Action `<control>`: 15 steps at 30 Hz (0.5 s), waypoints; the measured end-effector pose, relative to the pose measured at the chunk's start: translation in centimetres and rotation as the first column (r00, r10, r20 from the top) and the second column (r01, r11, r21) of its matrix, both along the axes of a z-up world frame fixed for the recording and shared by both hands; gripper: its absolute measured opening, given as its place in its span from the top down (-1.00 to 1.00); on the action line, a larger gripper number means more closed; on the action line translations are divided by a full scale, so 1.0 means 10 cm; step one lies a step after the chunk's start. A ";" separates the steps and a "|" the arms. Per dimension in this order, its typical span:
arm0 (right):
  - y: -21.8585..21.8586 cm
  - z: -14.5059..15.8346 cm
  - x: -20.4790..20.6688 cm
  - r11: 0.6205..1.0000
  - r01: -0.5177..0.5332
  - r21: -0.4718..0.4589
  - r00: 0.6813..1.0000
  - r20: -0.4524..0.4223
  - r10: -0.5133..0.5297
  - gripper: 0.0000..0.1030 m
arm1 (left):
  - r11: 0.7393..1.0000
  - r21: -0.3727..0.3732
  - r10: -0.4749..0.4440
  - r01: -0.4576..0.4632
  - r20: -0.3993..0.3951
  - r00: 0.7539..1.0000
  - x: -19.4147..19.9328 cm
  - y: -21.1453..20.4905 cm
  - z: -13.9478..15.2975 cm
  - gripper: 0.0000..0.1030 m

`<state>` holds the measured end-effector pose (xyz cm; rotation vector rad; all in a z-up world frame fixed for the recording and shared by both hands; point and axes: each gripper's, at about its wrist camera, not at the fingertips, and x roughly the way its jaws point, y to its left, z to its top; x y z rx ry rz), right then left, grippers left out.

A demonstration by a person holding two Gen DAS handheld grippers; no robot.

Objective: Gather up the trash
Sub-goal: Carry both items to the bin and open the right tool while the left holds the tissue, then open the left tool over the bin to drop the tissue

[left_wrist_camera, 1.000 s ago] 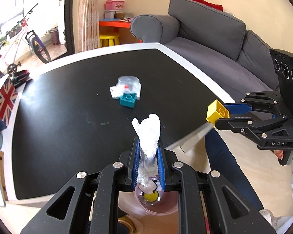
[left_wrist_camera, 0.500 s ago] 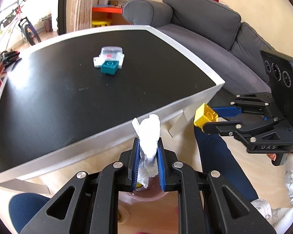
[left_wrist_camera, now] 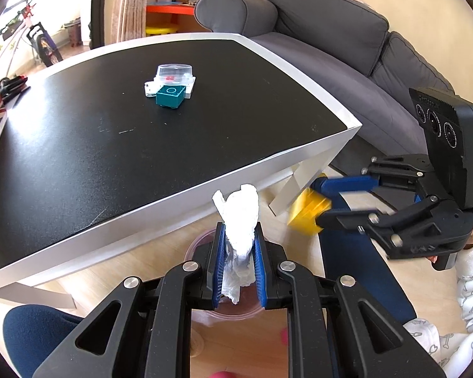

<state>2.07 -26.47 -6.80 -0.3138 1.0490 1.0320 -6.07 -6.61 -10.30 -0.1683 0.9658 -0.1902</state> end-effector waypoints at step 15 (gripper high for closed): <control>-0.08 0.09 0.06 0.998 0.069 -0.006 0.997 0.034 -0.069 -0.87 | 1.000 -0.008 -0.024 0.023 -0.026 0.999 0.03 -0.04 -0.09 0.67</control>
